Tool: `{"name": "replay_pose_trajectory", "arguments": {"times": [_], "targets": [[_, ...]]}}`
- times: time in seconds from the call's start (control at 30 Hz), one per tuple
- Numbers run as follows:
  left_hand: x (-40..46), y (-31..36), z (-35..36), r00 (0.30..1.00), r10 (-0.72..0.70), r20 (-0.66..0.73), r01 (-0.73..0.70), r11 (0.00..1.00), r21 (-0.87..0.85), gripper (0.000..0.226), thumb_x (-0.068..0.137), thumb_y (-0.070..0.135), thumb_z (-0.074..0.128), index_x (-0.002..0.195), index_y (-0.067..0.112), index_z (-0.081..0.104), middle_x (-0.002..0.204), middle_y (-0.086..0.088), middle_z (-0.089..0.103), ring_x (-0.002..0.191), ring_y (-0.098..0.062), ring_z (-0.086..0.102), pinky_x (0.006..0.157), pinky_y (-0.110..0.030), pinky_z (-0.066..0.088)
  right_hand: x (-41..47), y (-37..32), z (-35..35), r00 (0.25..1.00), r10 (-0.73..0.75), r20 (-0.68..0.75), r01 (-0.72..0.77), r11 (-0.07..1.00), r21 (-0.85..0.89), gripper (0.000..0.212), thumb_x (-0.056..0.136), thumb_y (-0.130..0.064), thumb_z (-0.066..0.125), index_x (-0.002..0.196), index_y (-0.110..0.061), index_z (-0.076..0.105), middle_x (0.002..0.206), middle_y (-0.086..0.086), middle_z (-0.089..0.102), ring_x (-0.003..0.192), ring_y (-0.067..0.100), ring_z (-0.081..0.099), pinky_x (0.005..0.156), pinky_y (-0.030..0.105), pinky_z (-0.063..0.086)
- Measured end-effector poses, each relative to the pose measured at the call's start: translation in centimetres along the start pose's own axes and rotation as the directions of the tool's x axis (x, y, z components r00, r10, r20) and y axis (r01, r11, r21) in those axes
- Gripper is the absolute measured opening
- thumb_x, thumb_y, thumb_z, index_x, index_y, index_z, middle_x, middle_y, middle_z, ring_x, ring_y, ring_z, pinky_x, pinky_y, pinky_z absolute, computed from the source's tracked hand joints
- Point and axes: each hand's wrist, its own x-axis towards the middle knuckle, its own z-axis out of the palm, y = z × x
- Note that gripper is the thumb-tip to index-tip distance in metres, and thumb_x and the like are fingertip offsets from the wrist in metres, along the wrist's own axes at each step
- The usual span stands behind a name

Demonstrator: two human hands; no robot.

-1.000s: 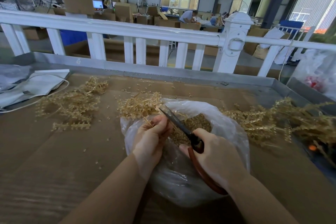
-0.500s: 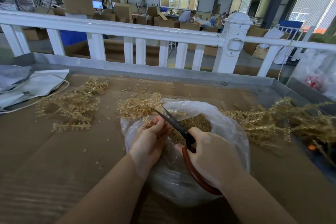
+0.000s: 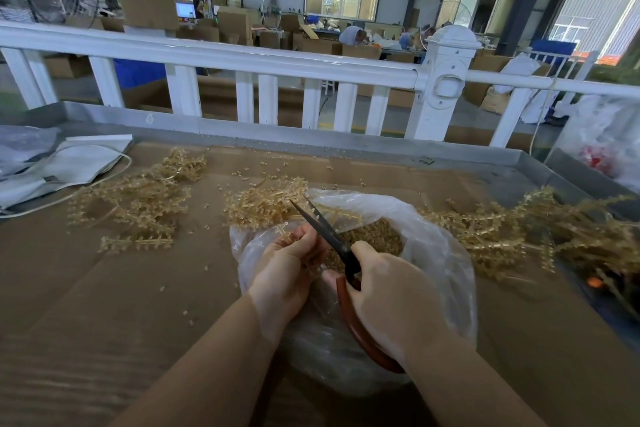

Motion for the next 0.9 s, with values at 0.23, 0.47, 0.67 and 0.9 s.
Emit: {"name": "replay_pose_trajectory", "arguments": {"times": [0.23, 0.47, 0.67, 0.9], "targets": [[0.28, -0.2, 0.25, 0.997, 0.041, -0.058, -0.041, 0.999, 0.012, 0.015, 0.089, -0.002, 0.052, 0.079, 0.005, 0.061, 0.075, -0.007, 0.064, 0.062, -0.013, 0.065, 0.064, -0.023, 0.053, -0.3, 0.31, -0.09, 0.999, 0.029, -0.039, -0.033, 0.996, -0.08, 0.037, 0.089, -0.065, 0.036, 0.103, -0.032, 0.044, 0.081, -0.009, 0.053, 0.079, 0.011, 0.053, 0.063, 0.02, 0.039], [0.01, -0.15, 0.48, 0.995, 0.056, -0.078, -0.054, 0.998, 0.026, 0.021, 0.089, -0.004, 0.051, 0.073, 0.005, 0.062, 0.069, -0.006, 0.064, 0.063, -0.015, 0.063, 0.071, -0.027, 0.049, -0.31, 0.52, 0.07, 0.999, 0.046, -0.021, -0.047, 0.996, -0.069, 0.034, 0.09, -0.064, 0.036, 0.102, -0.032, 0.041, 0.084, -0.008, 0.051, 0.083, 0.013, 0.05, 0.067, 0.024, 0.044], [-0.31, -0.07, 0.55, 0.999, 0.029, -0.031, -0.029, 1.0, 0.001, 0.012, 0.09, -0.001, 0.052, 0.082, 0.003, 0.061, 0.074, -0.007, 0.062, 0.069, -0.015, 0.059, 0.079, -0.029, 0.048, -0.13, 0.6, 0.23, 1.0, 0.016, 0.003, -0.016, 1.0, -0.011, 0.031, 0.09, -0.064, 0.037, 0.085, -0.033, 0.034, 0.065, -0.012, 0.045, 0.058, 0.002, 0.041, 0.05, 0.013, 0.025], [-0.35, 0.14, 0.36, 1.0, 0.002, -0.007, -0.002, 1.0, 0.006, 0.012, 0.09, 0.001, 0.054, 0.08, 0.003, 0.06, 0.061, -0.004, 0.063, 0.054, -0.011, 0.062, 0.054, -0.022, 0.054, 0.04, 0.78, 0.42, 1.0, 0.003, -0.015, -0.003, 1.0, -0.009, 0.033, 0.091, -0.064, 0.035, 0.085, -0.032, 0.038, 0.066, -0.01, 0.052, 0.059, 0.005, 0.047, 0.054, 0.016, 0.029]]}}
